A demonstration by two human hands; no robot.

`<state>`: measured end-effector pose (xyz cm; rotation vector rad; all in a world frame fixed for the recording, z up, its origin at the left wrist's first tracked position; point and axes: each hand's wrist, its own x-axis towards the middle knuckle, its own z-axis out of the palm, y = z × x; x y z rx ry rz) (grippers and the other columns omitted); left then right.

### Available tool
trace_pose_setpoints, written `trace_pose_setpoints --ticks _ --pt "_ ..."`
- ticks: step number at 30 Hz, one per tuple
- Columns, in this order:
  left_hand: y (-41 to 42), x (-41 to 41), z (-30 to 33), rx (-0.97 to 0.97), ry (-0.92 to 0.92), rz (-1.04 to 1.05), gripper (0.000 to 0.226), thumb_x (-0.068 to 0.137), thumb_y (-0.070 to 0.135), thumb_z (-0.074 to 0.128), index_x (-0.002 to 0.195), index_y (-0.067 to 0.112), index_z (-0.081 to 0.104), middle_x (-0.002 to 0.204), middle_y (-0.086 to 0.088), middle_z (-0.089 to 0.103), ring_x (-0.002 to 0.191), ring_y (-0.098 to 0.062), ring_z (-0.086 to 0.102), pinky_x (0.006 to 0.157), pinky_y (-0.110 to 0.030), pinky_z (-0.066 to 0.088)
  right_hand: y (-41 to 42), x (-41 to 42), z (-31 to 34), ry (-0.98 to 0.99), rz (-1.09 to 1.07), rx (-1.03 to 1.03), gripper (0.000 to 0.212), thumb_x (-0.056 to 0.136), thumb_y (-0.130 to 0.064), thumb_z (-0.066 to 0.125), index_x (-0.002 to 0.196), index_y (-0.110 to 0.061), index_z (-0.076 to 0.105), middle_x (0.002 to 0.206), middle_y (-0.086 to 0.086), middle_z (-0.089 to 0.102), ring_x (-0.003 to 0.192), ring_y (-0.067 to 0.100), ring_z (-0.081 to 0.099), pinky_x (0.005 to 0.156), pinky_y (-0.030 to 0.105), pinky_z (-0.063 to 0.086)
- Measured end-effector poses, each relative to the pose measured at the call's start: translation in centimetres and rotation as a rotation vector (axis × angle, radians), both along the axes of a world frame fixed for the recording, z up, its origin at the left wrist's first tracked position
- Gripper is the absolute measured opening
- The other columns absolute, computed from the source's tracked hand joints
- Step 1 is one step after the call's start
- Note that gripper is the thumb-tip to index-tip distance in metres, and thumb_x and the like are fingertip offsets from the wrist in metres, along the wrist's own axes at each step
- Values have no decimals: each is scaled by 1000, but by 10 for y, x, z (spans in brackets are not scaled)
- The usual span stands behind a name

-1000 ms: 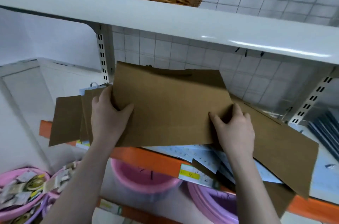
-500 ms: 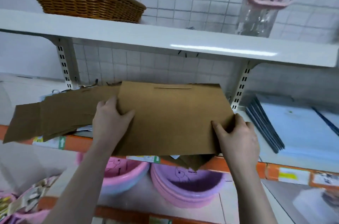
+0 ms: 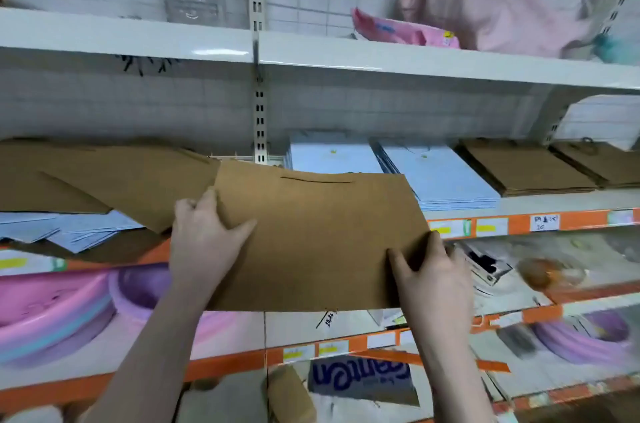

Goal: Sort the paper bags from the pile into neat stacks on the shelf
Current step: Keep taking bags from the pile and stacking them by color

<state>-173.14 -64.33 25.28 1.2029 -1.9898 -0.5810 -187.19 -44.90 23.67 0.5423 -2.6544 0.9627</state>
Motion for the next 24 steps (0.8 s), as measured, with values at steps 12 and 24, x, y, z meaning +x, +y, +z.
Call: trace_pose_setpoints --ticks 12,24 --pt "65 -157 7 -10 -44 -141 74 76 36 74 139 15 41 127 -18 39 120 -34 42 99 -39 35 77 -124 -14 -30 -147 33 62 87 -44 56 135 -6 43 122 18 49 114 35 44 95 38 33" --pt "75 -365 13 84 11 -252 72 79 35 71 140 12 40 132 -21 36 119 -39 43 100 -44 35 94 -321 1 -2 -244 148 55 89 -49 50 130 -12 46 116 12 51 110 31 44 86 32 21"
